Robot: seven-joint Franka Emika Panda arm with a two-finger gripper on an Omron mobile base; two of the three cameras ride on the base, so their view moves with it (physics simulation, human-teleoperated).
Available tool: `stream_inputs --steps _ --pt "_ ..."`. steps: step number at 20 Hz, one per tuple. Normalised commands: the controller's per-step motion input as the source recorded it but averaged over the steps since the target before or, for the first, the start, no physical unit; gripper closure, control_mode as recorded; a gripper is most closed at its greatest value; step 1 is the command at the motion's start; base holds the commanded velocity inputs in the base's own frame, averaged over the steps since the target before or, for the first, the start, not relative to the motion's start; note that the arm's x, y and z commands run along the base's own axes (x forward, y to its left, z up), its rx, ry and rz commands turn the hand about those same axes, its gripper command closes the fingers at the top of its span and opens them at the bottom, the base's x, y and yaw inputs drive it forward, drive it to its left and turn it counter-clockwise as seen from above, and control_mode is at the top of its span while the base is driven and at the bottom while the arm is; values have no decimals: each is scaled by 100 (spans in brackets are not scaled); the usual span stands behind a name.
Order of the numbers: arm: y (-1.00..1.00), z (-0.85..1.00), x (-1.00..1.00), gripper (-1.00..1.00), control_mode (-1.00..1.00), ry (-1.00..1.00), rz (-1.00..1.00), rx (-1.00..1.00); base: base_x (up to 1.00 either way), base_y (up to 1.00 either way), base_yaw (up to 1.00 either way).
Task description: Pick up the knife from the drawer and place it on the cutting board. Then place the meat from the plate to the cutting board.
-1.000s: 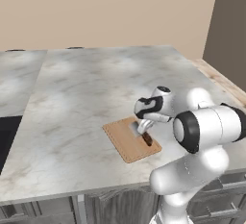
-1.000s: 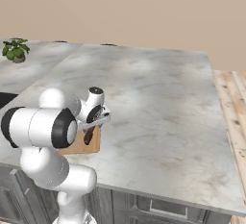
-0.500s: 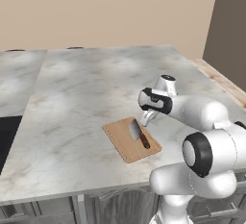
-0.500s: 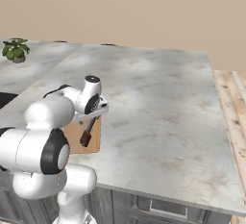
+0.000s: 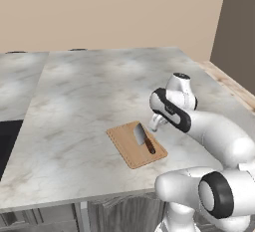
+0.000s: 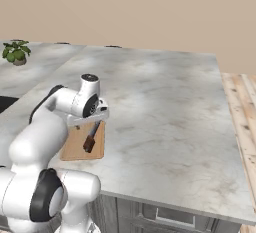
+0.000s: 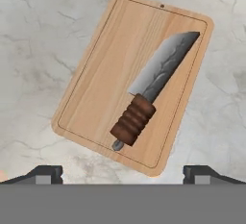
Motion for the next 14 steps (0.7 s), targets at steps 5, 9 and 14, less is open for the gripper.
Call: stream_inputs --steps 5,9,14 --pt "0 19 -51 -100 -100 -2 -25 -3 0 0 0" --pt "0 19 -36 -100 -100 -8 -26 -2 0 0 0" --pt "0 11 -32 -100 -100 -7 -21 -1 0 0 0"
